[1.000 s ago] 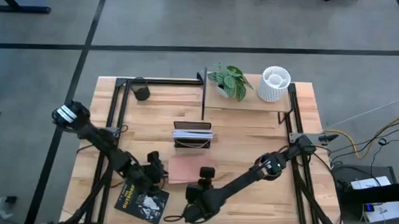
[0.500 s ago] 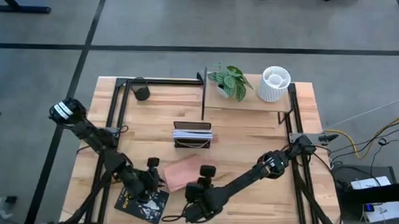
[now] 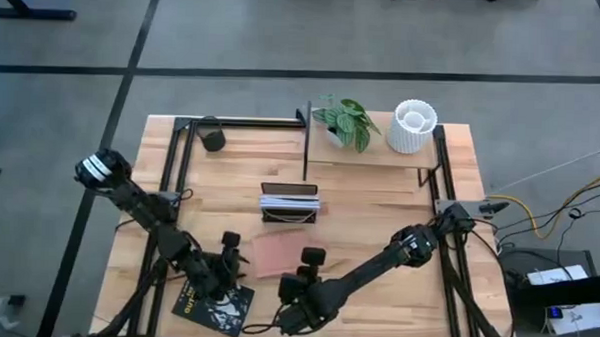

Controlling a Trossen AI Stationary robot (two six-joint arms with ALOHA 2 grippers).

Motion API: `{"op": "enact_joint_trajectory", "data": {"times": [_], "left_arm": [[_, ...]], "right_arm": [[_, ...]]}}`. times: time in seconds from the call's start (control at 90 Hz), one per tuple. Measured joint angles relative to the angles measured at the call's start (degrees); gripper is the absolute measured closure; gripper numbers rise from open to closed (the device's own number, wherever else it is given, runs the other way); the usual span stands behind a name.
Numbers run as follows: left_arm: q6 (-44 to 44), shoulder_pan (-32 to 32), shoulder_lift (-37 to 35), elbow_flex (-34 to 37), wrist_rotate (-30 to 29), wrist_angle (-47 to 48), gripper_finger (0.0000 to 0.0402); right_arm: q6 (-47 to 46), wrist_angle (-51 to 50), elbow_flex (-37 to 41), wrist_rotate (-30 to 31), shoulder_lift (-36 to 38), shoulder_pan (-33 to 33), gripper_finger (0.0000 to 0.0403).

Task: Stock shelves
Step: Put the pink notebook into the black mesh bookshelf

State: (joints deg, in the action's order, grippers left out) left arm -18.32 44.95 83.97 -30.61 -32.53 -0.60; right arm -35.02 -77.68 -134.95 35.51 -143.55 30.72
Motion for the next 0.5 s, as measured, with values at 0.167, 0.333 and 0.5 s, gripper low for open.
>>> {"op": "enact_joint_trajectory", "data": {"times": [0.167, 0.333, 0.5], "left_arm": [[-0.2, -0.2, 1.9, 0.0, -2.4, -2.0, 0.0202], [-2.8, -0.9, 5.0, 0.0, -4.5, -4.2, 0.0201], [-5.6, -2.5, 9.8, -0.1, -4.6, -7.2, 0.0216]], "right_arm": [[3.3, -1.5, 1.4, -0.5, -0.1, 0.0, 0.0403], [0.8, -6.4, 3.4, -2.6, -0.1, -0.1, 0.0403], [-4.9, -6.8, 8.9, -5.5, -0.1, -0.1, 0.0378]]}}
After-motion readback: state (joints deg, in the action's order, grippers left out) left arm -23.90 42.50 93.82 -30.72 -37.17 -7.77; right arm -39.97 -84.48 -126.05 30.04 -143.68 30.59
